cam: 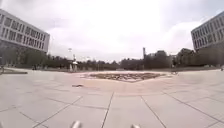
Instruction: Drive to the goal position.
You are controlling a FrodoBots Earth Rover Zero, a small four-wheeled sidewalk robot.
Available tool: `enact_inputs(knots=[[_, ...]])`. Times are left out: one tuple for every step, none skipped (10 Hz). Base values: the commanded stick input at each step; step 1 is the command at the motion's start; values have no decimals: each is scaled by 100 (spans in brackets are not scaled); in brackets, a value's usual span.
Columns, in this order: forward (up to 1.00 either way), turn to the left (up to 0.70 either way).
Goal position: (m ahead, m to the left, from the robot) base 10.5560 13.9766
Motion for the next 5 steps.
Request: enact_inputs(knots=[[70,0],[70,0],[70,0],[70,0],[70,0]])
